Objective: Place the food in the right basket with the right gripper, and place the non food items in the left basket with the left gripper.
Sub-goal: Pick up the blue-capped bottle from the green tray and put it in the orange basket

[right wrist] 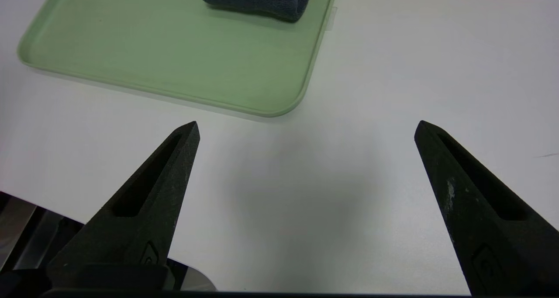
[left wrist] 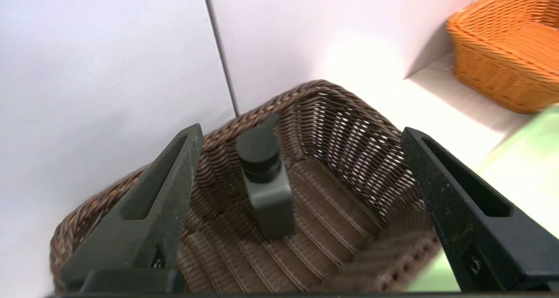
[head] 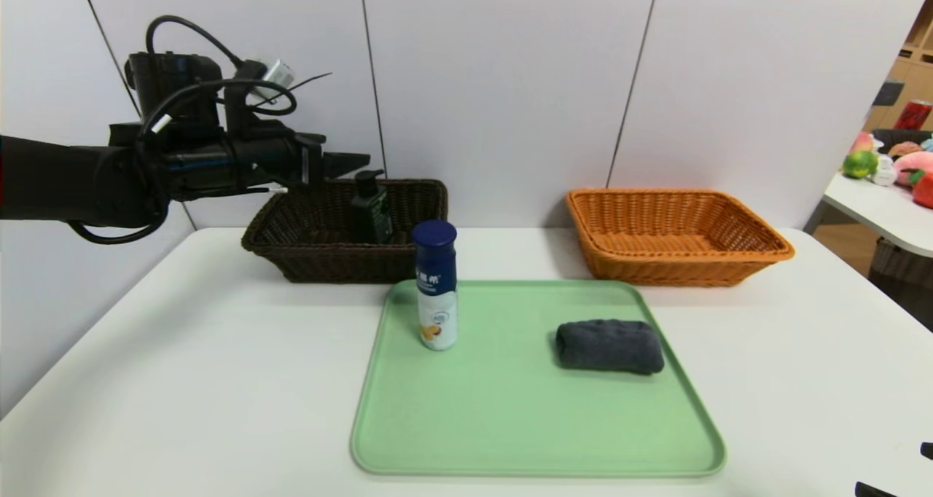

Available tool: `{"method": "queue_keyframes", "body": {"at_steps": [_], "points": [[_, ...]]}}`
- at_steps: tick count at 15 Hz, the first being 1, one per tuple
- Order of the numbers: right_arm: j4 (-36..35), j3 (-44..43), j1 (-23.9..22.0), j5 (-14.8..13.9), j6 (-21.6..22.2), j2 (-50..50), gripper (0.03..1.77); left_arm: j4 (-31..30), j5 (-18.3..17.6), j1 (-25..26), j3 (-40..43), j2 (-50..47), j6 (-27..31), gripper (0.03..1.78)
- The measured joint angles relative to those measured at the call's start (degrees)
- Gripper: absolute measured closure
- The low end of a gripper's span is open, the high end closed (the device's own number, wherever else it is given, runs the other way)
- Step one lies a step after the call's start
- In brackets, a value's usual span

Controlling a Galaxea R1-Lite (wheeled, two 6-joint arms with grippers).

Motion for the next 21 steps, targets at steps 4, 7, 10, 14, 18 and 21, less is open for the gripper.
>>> {"method": "queue_keyframes", "body": {"at_steps": [4, 7, 10, 14, 18, 21], "points": [[-2.1, 0.2, 0.0, 0.0, 0.0, 0.2, 0.10, 3.7, -0.1, -0.9, 4.9, -6.4, -0.3, 0.16], [-2.1, 0.3, 0.0, 0.0, 0.0, 0.5, 0.10, 3.9, -0.1, -2.8, 12.2, -11.2, -0.5, 0.14], [-2.2, 0.2, 0.0, -0.1, -0.2, 0.9, 0.10, 3.7, -0.1, -4.7, 21.0, -15.9, -0.9, 0.14], [-4.3, -0.2, 0.5, 0.0, -0.5, 2.3, 0.10, 3.6, -3.7, -6.6, 32.1, -22.1, -1.5, 0.13], [-6.9, -0.2, 1.6, 0.9, -2.5, 4.5, 0.10, 3.4, -12.7, -6.8, 40.5, -27.6, -1.0, 0.12], [-12.7, -0.6, 3.1, 3.0, -5.7, 9.7, 0.10, 3.4, -16.8, -6.9, 43.3, -30.1, 1.0, 0.12]]}}
